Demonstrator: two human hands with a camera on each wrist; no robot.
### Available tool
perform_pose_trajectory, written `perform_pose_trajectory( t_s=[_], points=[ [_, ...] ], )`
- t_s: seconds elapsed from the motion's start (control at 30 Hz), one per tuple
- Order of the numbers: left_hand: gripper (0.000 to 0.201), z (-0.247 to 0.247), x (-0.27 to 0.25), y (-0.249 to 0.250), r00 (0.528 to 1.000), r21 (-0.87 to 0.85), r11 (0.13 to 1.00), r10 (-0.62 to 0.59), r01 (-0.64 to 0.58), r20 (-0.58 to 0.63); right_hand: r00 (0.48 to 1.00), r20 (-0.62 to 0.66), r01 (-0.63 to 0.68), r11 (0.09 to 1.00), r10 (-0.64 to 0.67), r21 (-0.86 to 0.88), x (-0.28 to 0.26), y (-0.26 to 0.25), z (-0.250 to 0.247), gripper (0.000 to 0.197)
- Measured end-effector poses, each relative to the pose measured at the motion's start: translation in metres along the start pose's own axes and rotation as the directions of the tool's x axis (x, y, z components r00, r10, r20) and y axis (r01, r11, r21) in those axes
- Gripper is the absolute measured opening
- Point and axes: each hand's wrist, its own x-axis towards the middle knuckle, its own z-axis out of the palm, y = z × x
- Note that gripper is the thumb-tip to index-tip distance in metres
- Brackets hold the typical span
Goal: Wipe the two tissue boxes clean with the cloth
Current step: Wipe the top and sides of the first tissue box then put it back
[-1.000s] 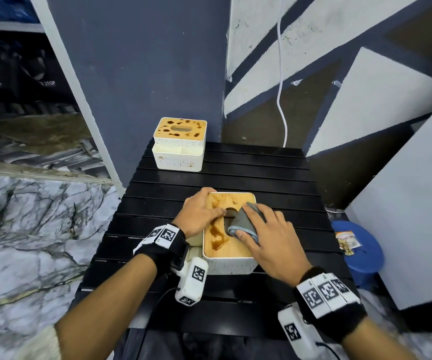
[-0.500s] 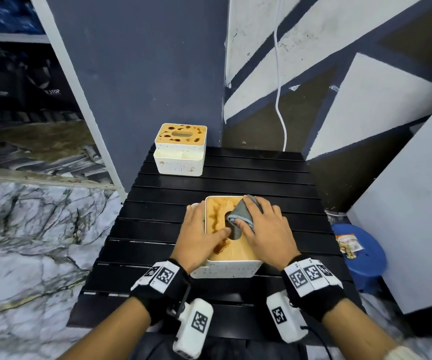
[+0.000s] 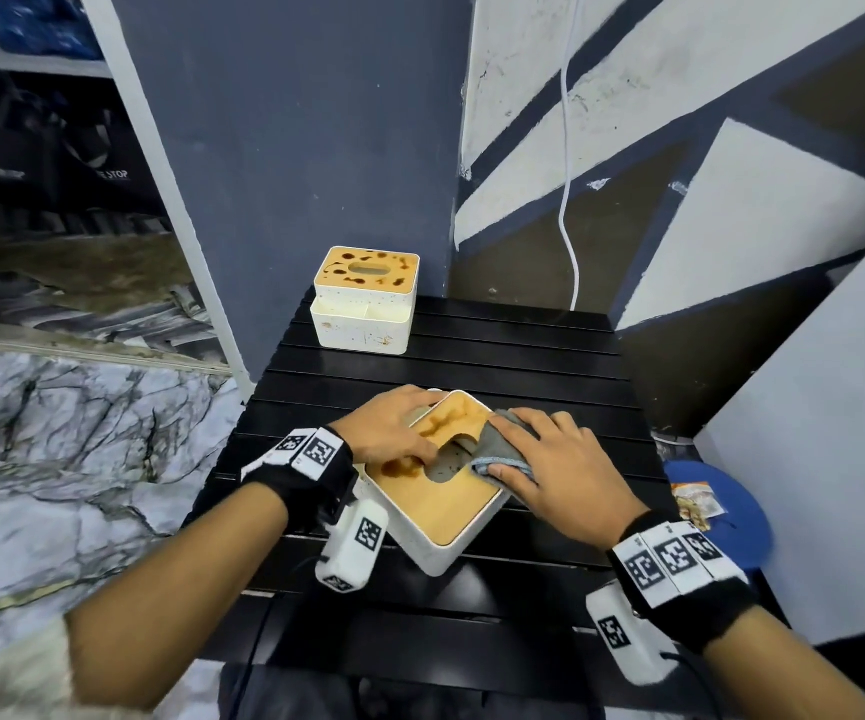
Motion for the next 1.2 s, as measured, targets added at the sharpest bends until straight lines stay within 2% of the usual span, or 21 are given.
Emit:
perform_pose_trajectory(
  t_s=[0.1, 0.17, 0.23, 0.3, 0.37, 0.4, 0.5, 0.63, 0.73, 0.87, 1.07, 1.2],
  points=[
    [0.081, -0.005, 0.005, 0.003, 0.996, -0.007, 1.000, -0.002, 0.003, 0.088, 0.999, 0.029, 0.040, 0.999, -0.039, -0.036, 0.002, 0.001, -0.004, 0.069],
    [0.085, -0.004, 0.008, 0.002, 0.996, 0.066, 0.998, 0.017, -0.023, 0.083, 0.999, 0.027, 0.023, 1.000, -0.022, -0.020, 0.002, 0.001, -0.003, 0.064],
    [0.090, 0.001, 0.005, -0.001, 0.999, 0.064, 0.997, 0.045, -0.045, -0.007, 1.000, 0.000, -0.018, 1.000, 0.018, -0.013, 0.001, -0.003, 0.001, 0.061],
    [0.088, 0.009, -0.010, -0.006, 0.982, -0.078, 0.996, 0.021, -0.037, -0.188, 0.996, -0.035, -0.085, 0.996, 0.084, -0.012, -0.003, -0.013, 0.008, 0.061],
    [0.081, 0.024, -0.031, -0.015, 0.922, -0.234, 0.972, -0.084, -0.007, -0.378, 0.982, -0.078, -0.169, 0.985, 0.170, 0.025, -0.006, -0.025, 0.017, 0.061],
    [0.079, 0.032, -0.041, -0.020, 0.887, -0.289, 0.957, -0.147, 0.017, -0.437, 0.972, -0.108, -0.202, 0.978, 0.207, 0.051, -0.007, -0.032, 0.020, 0.062],
    [0.085, 0.055, -0.056, -0.027, 0.831, -0.374, 0.925, -0.262, 0.070, -0.490, 0.953, -0.156, -0.248, 0.965, 0.260, 0.088, -0.009, -0.047, 0.025, 0.062],
    [0.084, 0.060, -0.041, -0.024, 0.793, -0.381, 0.922, -0.285, 0.072, -0.539, 0.963, -0.153, -0.213, 0.974, 0.223, 0.078, -0.016, -0.055, 0.025, 0.061],
    [0.073, 0.052, -0.031, -0.028, 0.816, -0.297, 0.954, -0.206, 0.044, -0.540, 0.977, -0.128, -0.162, 0.983, 0.172, 0.088, -0.024, -0.053, 0.025, 0.062],
    [0.071, 0.043, -0.026, -0.033, 0.861, -0.189, 0.982, -0.102, 0.008, -0.498, 0.980, -0.133, -0.142, 0.988, 0.149, 0.062, -0.027, -0.048, 0.024, 0.061],
    [0.068, 0.039, -0.022, -0.034, 0.871, -0.193, 0.981, -0.103, 0.010, -0.481, 0.982, -0.097, -0.157, 0.985, 0.164, 0.069, 0.006, -0.031, 0.018, 0.061],
    [0.065, 0.041, -0.020, -0.031, 0.863, -0.228, 0.974, -0.123, 0.009, -0.491, 0.980, -0.093, -0.165, 0.978, 0.177, 0.126, 0.005, -0.031, 0.018, 0.060]
  ],
)
